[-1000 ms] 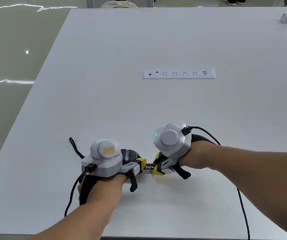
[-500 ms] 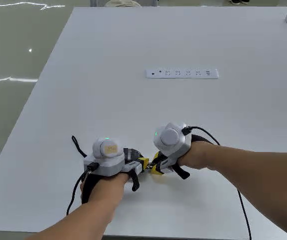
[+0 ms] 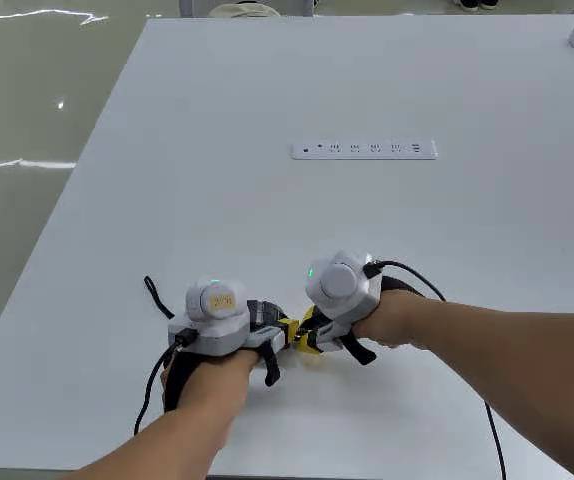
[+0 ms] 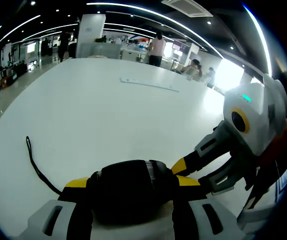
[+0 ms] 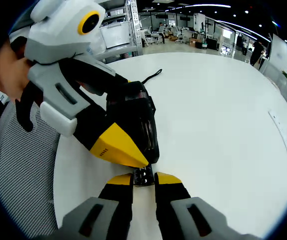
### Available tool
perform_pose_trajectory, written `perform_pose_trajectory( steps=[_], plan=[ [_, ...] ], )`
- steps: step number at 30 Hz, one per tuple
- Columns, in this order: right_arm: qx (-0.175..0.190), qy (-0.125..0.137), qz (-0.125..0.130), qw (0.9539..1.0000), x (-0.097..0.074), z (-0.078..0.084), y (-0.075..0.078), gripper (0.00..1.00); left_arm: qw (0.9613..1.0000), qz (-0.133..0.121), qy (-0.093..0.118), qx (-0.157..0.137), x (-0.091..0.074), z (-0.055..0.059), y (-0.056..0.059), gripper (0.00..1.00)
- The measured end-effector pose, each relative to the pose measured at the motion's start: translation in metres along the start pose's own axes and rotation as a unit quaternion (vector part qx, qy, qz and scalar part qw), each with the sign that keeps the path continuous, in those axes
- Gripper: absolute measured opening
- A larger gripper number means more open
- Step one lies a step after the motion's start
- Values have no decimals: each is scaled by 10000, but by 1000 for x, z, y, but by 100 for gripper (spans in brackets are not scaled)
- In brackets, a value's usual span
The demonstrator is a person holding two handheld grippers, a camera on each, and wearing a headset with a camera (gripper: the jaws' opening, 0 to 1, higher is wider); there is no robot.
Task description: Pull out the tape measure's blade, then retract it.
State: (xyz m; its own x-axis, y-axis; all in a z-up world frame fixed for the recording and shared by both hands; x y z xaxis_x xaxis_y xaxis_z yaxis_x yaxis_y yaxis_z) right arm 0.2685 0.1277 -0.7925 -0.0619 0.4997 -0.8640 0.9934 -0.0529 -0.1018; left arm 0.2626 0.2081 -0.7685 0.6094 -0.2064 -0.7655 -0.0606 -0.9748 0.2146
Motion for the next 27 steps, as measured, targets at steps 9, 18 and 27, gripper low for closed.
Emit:
perform_pose_trajectory(
  steps=[9,18,27],
  plan=[
    [-297,-112,5,9995,-4,8,-1,16,10000,17,15,-6,0,0,0,61],
    [-536,-162,26,9984,2,1,0,14,9999,74,59,-73,-1,0,-1,61],
    [-625,-140,10,9979,5,-4,1,14,9998,107,67,-122,-1,0,-1,61]
  ],
)
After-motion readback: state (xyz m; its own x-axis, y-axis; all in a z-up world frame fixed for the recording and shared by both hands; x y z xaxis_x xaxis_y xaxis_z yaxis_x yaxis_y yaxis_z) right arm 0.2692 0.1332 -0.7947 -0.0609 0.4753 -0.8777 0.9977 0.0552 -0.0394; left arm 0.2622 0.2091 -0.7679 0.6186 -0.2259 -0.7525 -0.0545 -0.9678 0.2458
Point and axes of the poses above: the centre of the closed fingertips' face, and the gripper's own axes: x roughly forward along the fingers, y roughly to its right, z roughly out of its underside, the point moved 3 cm from there along -x, roughly backward along the fingers, and after that the axes turned 7 degrees about -y, right-handed, at the moved point
